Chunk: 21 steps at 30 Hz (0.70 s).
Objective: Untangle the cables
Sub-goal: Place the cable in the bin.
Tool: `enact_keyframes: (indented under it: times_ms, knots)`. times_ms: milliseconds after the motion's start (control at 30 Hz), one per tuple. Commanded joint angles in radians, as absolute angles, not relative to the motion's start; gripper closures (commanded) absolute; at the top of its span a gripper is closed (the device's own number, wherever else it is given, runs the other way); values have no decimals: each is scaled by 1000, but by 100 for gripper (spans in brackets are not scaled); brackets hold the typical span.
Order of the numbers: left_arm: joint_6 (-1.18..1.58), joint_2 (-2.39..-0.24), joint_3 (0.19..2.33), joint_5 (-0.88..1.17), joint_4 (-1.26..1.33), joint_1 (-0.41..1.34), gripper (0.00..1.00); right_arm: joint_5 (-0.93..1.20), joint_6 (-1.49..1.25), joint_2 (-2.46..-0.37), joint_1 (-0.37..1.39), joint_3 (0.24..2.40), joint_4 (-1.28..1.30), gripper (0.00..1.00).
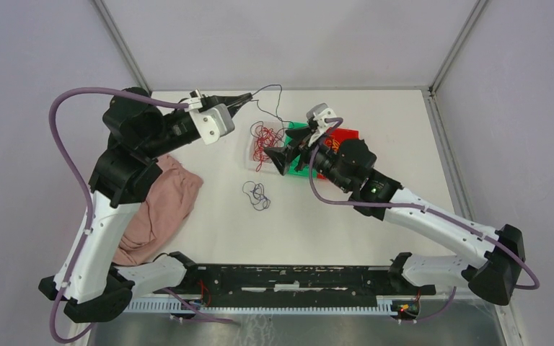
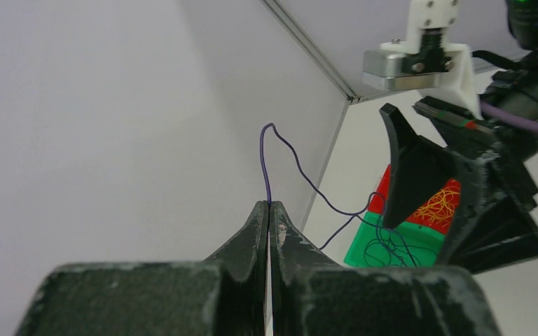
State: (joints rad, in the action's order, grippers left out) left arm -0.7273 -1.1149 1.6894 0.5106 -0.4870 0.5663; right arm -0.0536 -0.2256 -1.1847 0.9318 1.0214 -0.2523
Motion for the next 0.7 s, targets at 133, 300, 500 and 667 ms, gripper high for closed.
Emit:
enact_keyframes:
  times_ms: [133, 300, 500, 667]
  knots:
    - [-687, -1096, 1714, 560, -497, 566, 97, -129, -199, -1237, 868, 1143, -231, 17]
    - [-686, -1087, 1708, 563, -499, 566, 97, -146, -164, -1280, 859, 1183, -195, 19]
    - [-684, -1081, 1699, 560, -499, 566, 97, 8, -206, -1290, 831, 1186, -239, 57]
    - [-670, -1054, 1625, 541, -499, 566, 95, 36, -292, -1273, 770, 1176, -252, 86]
